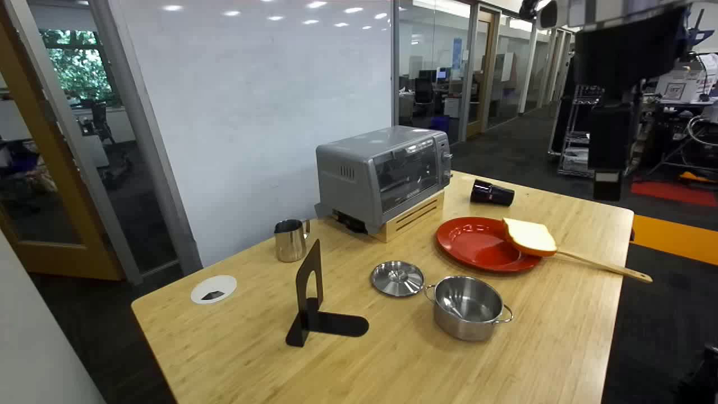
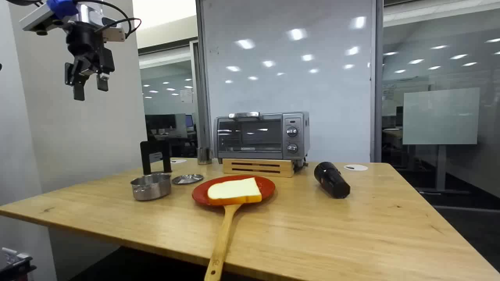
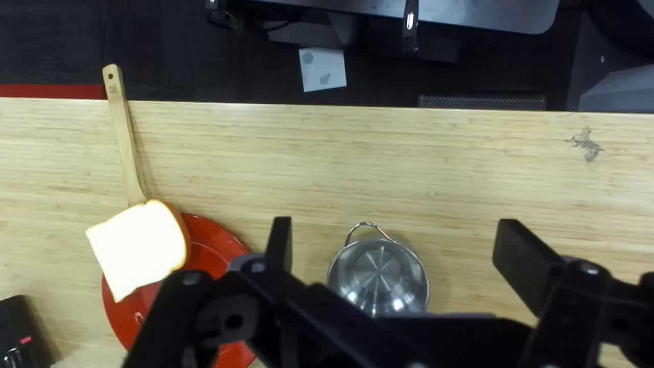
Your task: Twist the upper knob on the oven
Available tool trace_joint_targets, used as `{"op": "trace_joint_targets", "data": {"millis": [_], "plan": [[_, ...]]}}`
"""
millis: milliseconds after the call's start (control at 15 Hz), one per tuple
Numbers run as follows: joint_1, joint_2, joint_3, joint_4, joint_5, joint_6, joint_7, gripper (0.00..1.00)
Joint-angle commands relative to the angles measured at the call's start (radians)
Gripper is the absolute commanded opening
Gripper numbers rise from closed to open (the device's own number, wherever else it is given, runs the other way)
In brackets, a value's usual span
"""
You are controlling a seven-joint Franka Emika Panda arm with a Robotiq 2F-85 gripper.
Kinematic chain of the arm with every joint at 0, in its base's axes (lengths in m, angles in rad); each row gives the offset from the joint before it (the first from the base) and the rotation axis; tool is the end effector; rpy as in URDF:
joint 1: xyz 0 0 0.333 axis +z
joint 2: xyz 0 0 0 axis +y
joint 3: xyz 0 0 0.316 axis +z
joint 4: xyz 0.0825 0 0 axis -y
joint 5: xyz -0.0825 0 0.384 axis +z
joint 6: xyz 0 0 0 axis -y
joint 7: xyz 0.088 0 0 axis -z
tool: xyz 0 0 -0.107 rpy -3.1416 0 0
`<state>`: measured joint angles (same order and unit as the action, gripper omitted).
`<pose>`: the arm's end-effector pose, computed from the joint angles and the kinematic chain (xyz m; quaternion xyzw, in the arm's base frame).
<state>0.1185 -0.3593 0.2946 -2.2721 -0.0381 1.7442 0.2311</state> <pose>0.3891 0.1750 0.4801 0.9900 0.0818 -0.0656 0.0941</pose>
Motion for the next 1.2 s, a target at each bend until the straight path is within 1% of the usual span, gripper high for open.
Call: {"op": "trace_joint_targets", "data": {"millis": [0, 333, 600, 800, 933, 1133], "plan": [[0.021, 0.003, -0.019, 0.002, -0.006, -0.002, 0.006, 1.00], [0.021, 0.003, -0.019, 0.002, -0.006, -0.002, 0.006, 1.00], [-0.002, 0.025, -0.049, 0.022, -0.061, 0.035, -0.025, 1.00], [-0.031, 0.051, -0.101, 0.039, -0.129, 0.102, -0.042, 1.00], [-0.059, 0.078, -0.144, 0.053, -0.163, 0.165, -0.036, 1.00], [-0.107, 0.143, -0.209, 0.085, -0.171, 0.272, -0.010, 1.00]]}}
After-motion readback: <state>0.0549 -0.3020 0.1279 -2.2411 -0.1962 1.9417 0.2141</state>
